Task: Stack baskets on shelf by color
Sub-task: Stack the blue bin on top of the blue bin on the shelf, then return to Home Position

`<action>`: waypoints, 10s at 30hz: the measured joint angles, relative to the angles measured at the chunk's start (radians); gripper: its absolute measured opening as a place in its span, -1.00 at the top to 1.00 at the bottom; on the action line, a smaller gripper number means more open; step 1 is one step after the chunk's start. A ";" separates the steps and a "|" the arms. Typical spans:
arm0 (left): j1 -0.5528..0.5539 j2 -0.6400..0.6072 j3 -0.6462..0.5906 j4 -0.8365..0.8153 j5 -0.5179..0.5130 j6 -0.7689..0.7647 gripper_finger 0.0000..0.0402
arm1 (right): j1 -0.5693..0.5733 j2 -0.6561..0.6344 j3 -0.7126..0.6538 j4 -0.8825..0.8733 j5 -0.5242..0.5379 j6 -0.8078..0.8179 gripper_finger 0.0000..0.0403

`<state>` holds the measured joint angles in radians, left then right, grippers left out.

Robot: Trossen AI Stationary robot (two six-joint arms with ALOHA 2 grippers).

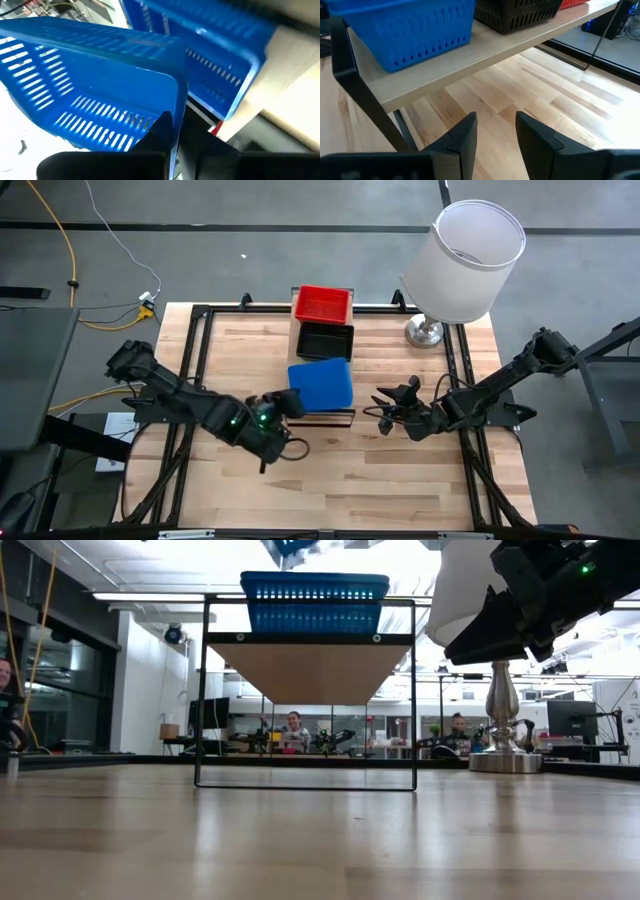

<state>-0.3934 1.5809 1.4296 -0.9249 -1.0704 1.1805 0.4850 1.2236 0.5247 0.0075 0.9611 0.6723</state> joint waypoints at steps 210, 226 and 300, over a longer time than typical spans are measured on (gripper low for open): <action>0.557 -1.369 -1.418 1.059 0.983 -1.220 1.00 | -0.282 -0.748 0.000 -0.181 -0.590 -0.416 1.00; 0.557 -1.370 -1.418 1.051 0.980 -1.222 1.00 | -0.282 -0.933 -0.305 0.076 -0.599 -0.435 1.00; 0.557 -1.370 -1.418 1.049 0.978 -1.222 0.98 | -0.413 -1.191 -0.516 0.025 -0.864 -0.489 1.00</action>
<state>0.1635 0.2111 0.0120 0.1238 -0.0929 -0.0414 0.0719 0.0330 0.0090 0.0326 0.0973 0.1829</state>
